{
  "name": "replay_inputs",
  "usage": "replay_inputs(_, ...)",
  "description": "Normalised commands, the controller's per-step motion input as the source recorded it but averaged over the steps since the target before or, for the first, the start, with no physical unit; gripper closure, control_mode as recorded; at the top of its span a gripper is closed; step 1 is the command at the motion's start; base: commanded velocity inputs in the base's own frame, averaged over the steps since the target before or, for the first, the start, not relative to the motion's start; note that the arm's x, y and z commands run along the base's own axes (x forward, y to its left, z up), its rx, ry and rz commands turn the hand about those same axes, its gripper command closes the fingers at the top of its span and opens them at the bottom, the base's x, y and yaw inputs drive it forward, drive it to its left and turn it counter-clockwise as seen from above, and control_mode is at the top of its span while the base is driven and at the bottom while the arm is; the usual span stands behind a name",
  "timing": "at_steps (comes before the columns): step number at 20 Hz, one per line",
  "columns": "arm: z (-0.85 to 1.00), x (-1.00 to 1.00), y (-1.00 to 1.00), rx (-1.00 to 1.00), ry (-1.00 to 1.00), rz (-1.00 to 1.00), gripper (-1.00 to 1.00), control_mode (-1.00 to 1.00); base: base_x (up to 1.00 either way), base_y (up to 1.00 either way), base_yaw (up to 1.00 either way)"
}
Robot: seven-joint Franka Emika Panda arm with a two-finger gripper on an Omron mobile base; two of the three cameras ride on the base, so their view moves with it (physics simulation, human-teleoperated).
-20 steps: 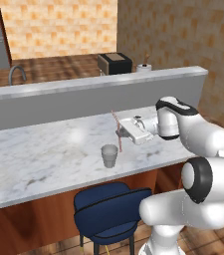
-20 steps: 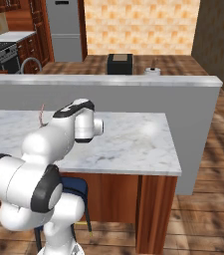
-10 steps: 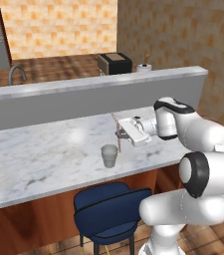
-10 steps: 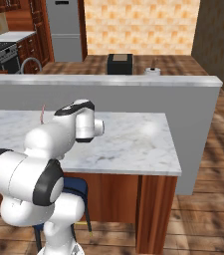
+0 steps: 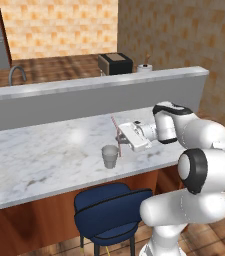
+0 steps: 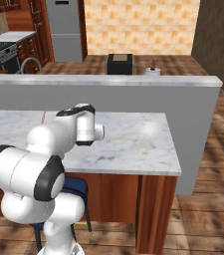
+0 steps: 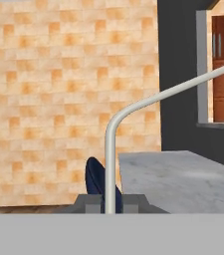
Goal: Take a straw from the drawer in front and place it inside the glass cup on the dining counter.
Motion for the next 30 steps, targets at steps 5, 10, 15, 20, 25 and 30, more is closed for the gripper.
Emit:
replay_inputs(5, -0.16, 0.05, 0.0, 0.0, 0.0, 0.0, 1.0, -1.0, 0.0, 0.0, 0.0)
replay_inputs(10, -0.06, 0.08, 0.0, 0.0, 0.0, 0.0, 1.0, -1.0, 0.0, 0.0, 0.0)
replay_inputs(15, 0.0, 0.16, 0.0, 0.0, -0.02, 0.0, 1.0, -1.0, 0.0, 0.0, 0.0)
replay_inputs(20, 0.02, 0.19, 0.01, 0.0, 0.0, 0.0, 1.0, -1.0, 0.0, 0.0, 0.0)
replay_inputs(25, 0.0, 0.14, 0.02, 0.0, 0.0, 0.0, 1.0, -1.0, 0.0, 0.0, 0.0)
replay_inputs(30, 0.0, 0.13, 0.04, 0.0, 0.0, 0.0, 1.0, -1.0, 0.0, 0.0, 0.0)
